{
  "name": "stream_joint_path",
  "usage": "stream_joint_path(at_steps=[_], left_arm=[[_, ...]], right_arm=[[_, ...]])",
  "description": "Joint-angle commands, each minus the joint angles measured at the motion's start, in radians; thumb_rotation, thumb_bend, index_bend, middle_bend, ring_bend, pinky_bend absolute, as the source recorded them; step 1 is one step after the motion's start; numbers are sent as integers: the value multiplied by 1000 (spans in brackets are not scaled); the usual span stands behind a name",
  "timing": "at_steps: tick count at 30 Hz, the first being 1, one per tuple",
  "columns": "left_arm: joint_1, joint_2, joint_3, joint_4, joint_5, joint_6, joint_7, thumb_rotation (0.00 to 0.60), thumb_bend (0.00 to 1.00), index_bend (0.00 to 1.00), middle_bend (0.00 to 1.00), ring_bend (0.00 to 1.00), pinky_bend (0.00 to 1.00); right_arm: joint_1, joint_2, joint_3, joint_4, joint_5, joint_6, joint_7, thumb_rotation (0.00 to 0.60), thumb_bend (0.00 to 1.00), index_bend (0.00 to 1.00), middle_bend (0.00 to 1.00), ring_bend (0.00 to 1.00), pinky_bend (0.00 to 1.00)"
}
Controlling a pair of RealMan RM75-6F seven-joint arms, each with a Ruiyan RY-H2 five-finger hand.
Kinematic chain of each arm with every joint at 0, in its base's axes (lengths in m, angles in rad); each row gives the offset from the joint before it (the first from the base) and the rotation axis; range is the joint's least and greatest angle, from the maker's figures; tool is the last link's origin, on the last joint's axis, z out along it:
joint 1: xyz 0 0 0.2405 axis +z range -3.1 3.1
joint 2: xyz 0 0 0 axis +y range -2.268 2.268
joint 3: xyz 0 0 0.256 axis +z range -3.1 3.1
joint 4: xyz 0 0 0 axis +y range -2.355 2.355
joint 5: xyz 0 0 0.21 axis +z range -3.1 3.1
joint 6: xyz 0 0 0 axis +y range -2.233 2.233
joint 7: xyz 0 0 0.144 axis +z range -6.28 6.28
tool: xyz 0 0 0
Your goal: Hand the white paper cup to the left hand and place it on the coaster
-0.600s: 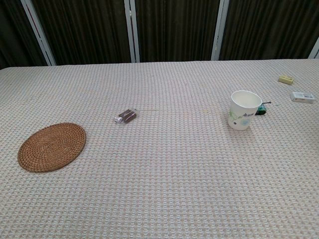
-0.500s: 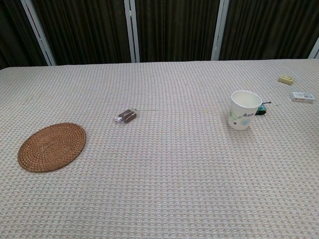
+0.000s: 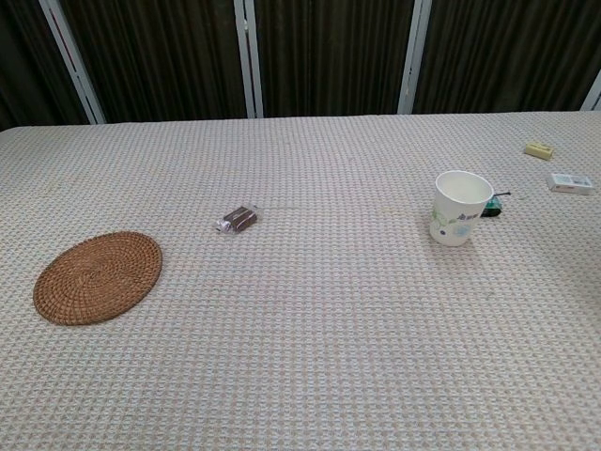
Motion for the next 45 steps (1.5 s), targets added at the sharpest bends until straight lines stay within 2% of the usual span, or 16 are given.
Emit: stream_joint_path(at_steps=[1, 4, 7, 12, 15, 21, 23, 29, 35, 38, 45], left_arm=[[-4, -6, -4, 4, -4, -5, 13, 600, 0, 0, 0, 0, 0], [-8, -14, -12, 11, -25, -17, 27, 600, 0, 0, 0, 0, 0], [-15, -21, -20, 20, -50, -37, 32, 600, 0, 0, 0, 0, 0], [-23, -33, -31, 38, -87, -60, 51, 600, 0, 0, 0, 0, 0], [-25, -36, -37, 45, -104, -66, 55, 600, 0, 0, 0, 0, 0], [-25, -38, -42, 50, -117, -69, 56, 600, 0, 0, 0, 0, 0], [-25, -38, -42, 50, -117, -69, 55, 600, 0, 0, 0, 0, 0], [-27, -35, -43, 49, -118, -74, 47, 600, 0, 0, 0, 0, 0], [-30, -31, -43, 48, -122, -85, 39, 600, 0, 0, 0, 0, 0], [-30, -27, -43, 43, -122, -87, 32, 600, 0, 0, 0, 0, 0], [-34, -14, -44, 37, -130, -104, 7, 600, 0, 0, 0, 0, 0]], right_arm=[[149, -32, 58, 5, 63, -200, 10, 600, 0, 0, 0, 0, 0], [234, -63, 101, 8, 130, -316, 15, 600, 0, 0, 2, 1, 29], [306, -105, 133, 28, 198, -406, -18, 600, 0, 0, 44, 48, 80], [390, -182, 164, 84, 309, -492, -98, 600, 0, 0, 103, 114, 113], [423, -221, 165, 113, 374, -525, -145, 600, 0, 0, 111, 115, 142], [453, -269, 146, 153, 429, -554, -194, 600, 1, 0, 153, 140, 155], [462, -290, 141, 177, 446, -558, -206, 600, 20, 28, 177, 156, 155], [474, -361, 129, 262, 440, -513, -235, 600, 147, 242, 347, 286, 211], [475, -390, 121, 285, 393, -459, -225, 600, 166, 276, 391, 322, 263], [478, -379, 120, 254, 368, -436, -227, 600, 167, 277, 392, 322, 263], [522, -319, 137, 71, 303, -428, -260, 600, 166, 275, 392, 322, 263]])
